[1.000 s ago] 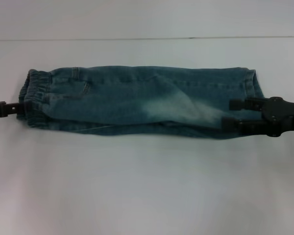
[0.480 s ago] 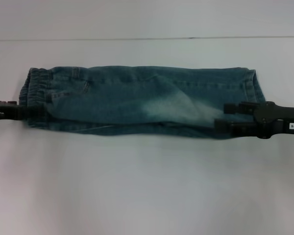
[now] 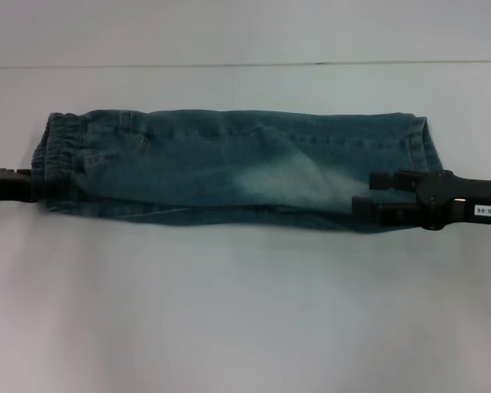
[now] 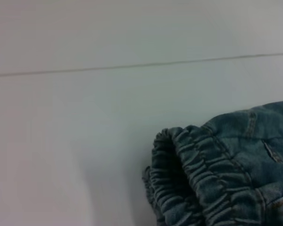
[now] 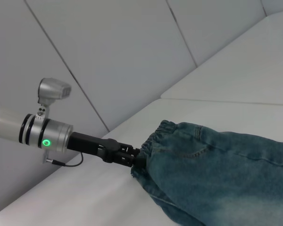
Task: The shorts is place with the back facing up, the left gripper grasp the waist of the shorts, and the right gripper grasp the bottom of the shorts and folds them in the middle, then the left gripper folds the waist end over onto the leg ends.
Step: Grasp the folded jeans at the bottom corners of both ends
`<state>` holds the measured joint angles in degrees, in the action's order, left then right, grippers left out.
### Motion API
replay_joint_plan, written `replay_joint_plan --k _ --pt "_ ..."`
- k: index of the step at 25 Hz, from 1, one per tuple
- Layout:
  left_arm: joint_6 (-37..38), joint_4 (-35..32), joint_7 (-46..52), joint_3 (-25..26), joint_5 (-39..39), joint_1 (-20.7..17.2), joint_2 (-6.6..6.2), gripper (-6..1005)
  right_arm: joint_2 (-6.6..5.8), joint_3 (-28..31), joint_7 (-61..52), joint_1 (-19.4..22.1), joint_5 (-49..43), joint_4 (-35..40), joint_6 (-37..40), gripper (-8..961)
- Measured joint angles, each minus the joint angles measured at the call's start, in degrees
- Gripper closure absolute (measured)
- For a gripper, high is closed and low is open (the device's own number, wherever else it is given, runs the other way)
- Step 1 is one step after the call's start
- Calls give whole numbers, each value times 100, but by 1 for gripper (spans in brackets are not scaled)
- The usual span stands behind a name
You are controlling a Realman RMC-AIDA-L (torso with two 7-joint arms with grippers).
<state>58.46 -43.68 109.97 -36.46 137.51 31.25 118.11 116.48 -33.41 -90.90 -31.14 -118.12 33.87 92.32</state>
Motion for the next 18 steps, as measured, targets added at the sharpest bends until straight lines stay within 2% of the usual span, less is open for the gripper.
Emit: replay_joint_plan --k 6,11,18 --pt "40 -46 -91 -17 -30 -42 64 239 5 -37 2 -27 0 -58 -107 8" --pt "58 -36 -183 -25 -73 -3 131 406 6 -79 3 -76 0 -58 -190 9" --pt "197 -70 -212 -37 -76 21 127 578 31 -81 3 -111 0 -58 -275 11"
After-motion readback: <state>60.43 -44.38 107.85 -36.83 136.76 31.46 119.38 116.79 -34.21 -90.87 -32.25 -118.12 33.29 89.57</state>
